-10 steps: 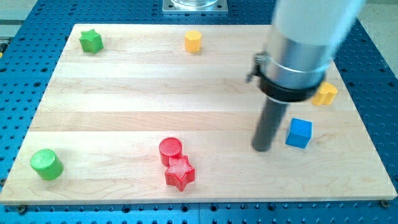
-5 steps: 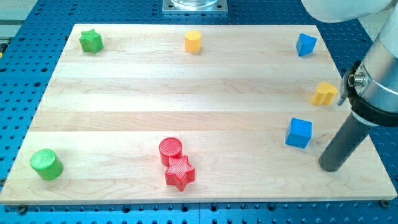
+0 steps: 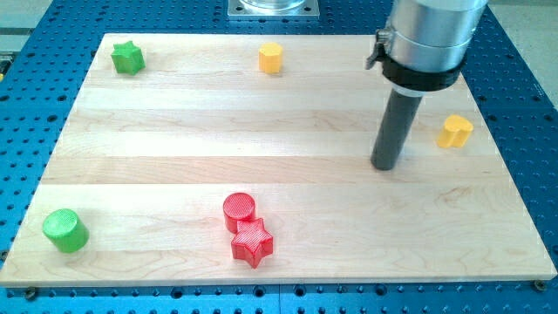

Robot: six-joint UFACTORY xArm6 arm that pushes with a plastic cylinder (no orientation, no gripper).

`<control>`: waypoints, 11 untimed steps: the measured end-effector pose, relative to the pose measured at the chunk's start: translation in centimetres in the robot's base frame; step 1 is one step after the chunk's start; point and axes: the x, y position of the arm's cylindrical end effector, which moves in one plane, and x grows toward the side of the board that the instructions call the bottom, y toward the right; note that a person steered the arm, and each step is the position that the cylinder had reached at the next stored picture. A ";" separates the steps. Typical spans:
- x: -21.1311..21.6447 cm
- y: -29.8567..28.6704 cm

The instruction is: Move the cube towards the center left corner

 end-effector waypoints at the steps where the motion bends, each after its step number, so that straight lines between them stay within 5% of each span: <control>1: 1.3 1.9; 2: 1.4 3.9; 4: -6.7 3.5; 5: -7.6 -0.8; 6: -7.6 -2.0; 8: -8.1 5.0; 11: -2.4 -2.6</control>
